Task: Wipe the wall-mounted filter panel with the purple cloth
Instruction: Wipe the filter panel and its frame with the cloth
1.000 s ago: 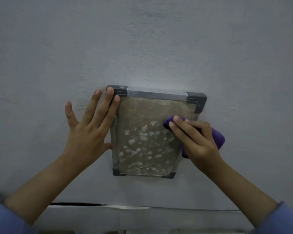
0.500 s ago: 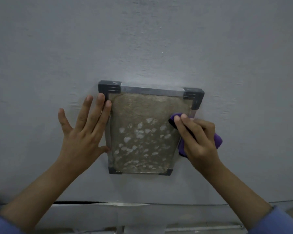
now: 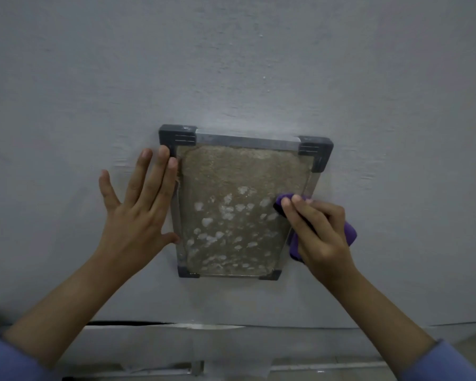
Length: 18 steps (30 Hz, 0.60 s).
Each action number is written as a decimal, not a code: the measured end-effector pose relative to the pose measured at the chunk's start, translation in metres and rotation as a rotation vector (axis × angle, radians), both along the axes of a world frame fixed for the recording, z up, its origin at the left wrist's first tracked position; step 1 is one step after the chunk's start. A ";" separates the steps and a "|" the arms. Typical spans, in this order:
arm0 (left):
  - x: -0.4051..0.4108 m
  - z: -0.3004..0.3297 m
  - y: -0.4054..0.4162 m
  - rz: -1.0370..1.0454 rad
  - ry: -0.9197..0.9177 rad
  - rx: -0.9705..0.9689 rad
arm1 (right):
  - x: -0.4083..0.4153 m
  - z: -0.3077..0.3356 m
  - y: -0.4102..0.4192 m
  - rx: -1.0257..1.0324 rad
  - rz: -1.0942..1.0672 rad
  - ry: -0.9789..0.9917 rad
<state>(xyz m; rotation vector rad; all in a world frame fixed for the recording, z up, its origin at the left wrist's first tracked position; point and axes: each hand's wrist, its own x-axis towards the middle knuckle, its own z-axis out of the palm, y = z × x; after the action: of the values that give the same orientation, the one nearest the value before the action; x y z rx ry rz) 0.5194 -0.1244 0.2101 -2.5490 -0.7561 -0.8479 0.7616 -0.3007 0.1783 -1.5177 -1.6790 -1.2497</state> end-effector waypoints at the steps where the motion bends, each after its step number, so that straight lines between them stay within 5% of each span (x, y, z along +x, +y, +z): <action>1: 0.000 0.000 -0.001 0.008 0.005 -0.003 | -0.002 -0.009 -0.003 -0.041 -0.008 0.004; 11: -0.001 0.000 -0.005 0.024 -0.005 -0.007 | -0.002 0.010 -0.002 0.037 -0.003 0.057; 18: -0.001 0.000 -0.007 0.040 -0.007 -0.005 | -0.012 -0.016 -0.012 -0.113 -0.024 0.067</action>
<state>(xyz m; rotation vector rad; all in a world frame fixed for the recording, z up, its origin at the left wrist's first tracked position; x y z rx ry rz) 0.5182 -0.1311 0.2102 -2.5281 -0.8094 -0.8433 0.7492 -0.3132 0.1626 -1.6323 -1.7172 -1.1200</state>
